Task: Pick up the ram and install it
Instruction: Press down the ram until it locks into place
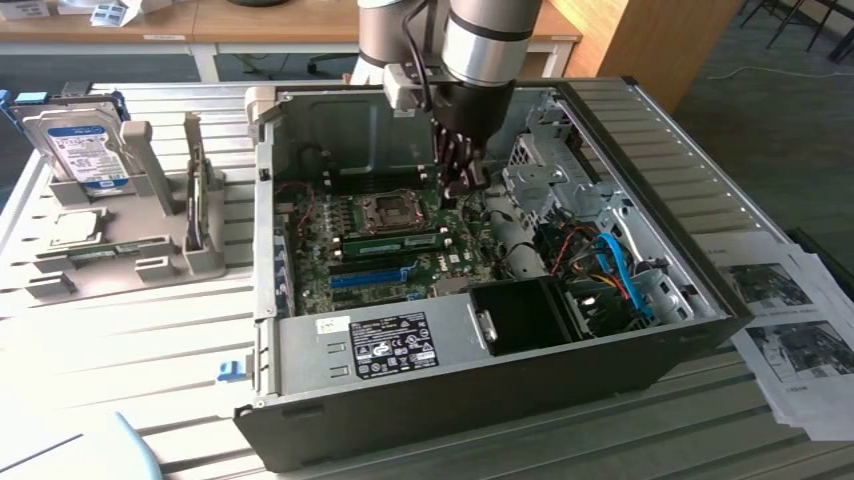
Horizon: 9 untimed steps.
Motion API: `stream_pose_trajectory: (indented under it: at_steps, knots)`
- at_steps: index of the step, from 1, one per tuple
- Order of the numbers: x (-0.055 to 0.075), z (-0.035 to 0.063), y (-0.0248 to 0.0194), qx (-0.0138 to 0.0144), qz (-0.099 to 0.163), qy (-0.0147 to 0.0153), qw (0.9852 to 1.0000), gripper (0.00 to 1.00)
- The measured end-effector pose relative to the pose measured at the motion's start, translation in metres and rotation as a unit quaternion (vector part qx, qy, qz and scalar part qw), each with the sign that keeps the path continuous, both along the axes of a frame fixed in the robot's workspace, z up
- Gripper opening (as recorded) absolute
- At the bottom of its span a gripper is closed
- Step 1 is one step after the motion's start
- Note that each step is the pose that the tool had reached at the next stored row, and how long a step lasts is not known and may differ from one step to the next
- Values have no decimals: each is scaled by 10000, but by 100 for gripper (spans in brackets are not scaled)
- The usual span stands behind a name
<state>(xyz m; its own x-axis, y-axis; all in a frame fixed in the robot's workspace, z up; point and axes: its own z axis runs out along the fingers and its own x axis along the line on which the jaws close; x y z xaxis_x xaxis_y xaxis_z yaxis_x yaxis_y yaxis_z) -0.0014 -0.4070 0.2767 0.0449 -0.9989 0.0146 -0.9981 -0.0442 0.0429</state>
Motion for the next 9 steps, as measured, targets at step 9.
stream_pose_trajectory:
  at_steps: [9]
  knots:
    - [0, -75, 0, 0, 0, 0, 10000, 9]
